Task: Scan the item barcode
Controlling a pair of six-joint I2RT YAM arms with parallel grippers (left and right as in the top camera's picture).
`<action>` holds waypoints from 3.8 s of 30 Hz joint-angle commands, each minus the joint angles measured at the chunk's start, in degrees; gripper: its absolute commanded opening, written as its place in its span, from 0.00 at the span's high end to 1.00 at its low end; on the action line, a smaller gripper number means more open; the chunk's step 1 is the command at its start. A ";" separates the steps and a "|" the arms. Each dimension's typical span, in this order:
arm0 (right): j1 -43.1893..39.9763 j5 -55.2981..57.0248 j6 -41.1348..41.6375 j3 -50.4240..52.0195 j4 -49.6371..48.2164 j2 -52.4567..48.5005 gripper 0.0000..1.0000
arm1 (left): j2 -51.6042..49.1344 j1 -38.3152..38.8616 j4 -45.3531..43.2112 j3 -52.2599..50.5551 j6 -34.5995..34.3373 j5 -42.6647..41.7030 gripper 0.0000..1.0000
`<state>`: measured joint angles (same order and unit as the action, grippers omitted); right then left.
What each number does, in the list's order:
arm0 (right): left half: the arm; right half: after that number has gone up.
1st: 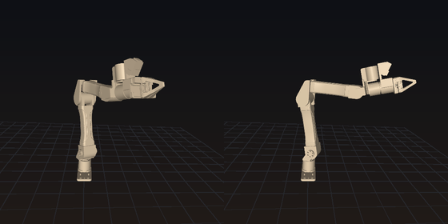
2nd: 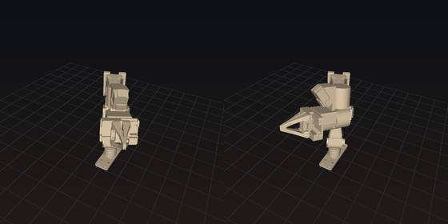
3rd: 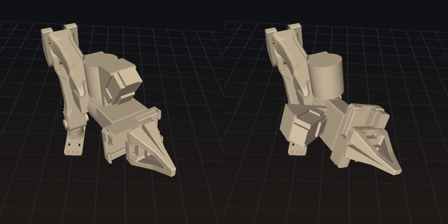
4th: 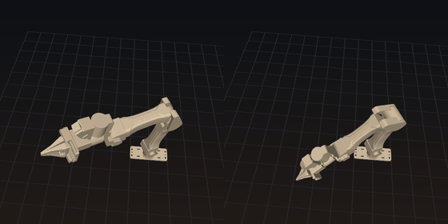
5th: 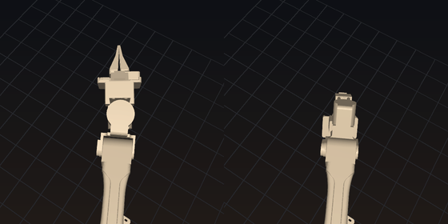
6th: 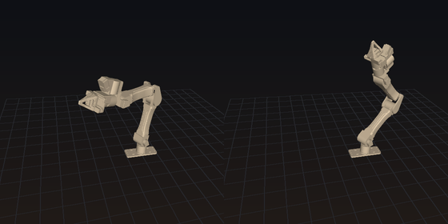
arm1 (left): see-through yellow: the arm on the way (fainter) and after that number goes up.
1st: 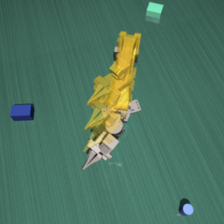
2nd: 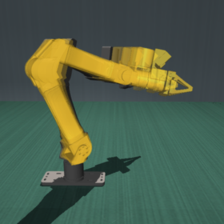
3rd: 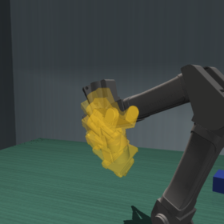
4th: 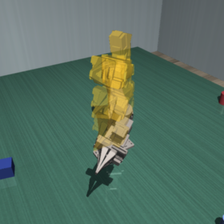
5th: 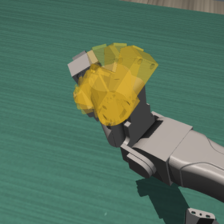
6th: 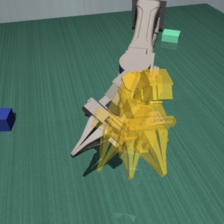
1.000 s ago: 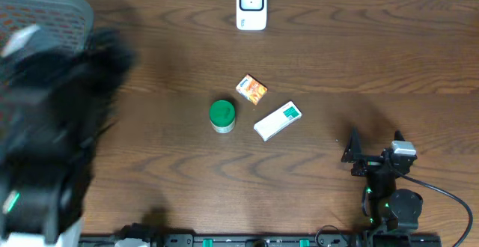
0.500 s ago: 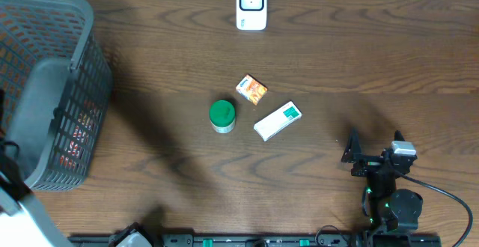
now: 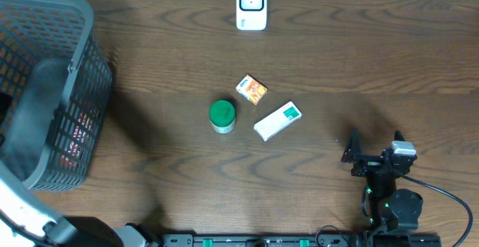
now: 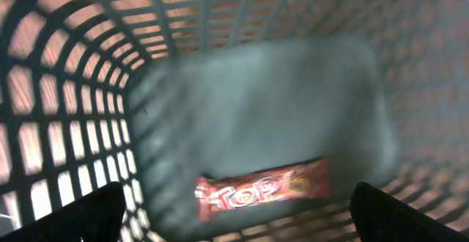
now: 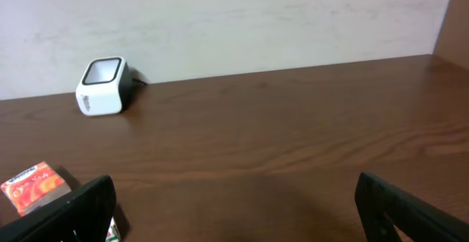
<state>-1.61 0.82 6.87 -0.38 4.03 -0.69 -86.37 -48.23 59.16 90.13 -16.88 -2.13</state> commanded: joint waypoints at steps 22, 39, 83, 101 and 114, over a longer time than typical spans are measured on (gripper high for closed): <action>0.52 -0.26 -0.74 0.09 0.26 0.39 0.01 | -18.56 0.22 3.58 -2.16 46.05 -21.24 0.02; 0.52 -0.26 -0.74 0.09 0.26 0.39 0.01 | -30.56 1.18 -0.15 -3.58 50.58 -20.76 0.02; 0.52 -0.26 -0.74 0.09 0.26 0.39 0.01 | -33.48 7.89 -8.39 -3.65 41.97 8.22 0.48; 0.52 -0.26 -0.74 0.09 0.26 0.39 0.01 | -33.42 3.04 -7.26 -3.61 40.00 -1.55 0.04; 0.52 -0.26 -0.74 0.09 0.26 0.39 0.01 | -26.12 3.02 -10.05 -3.61 44.89 -14.99 0.01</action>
<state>-1.61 0.82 6.87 -0.38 4.05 -0.69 -116.36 -45.25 49.21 86.76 26.11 -13.56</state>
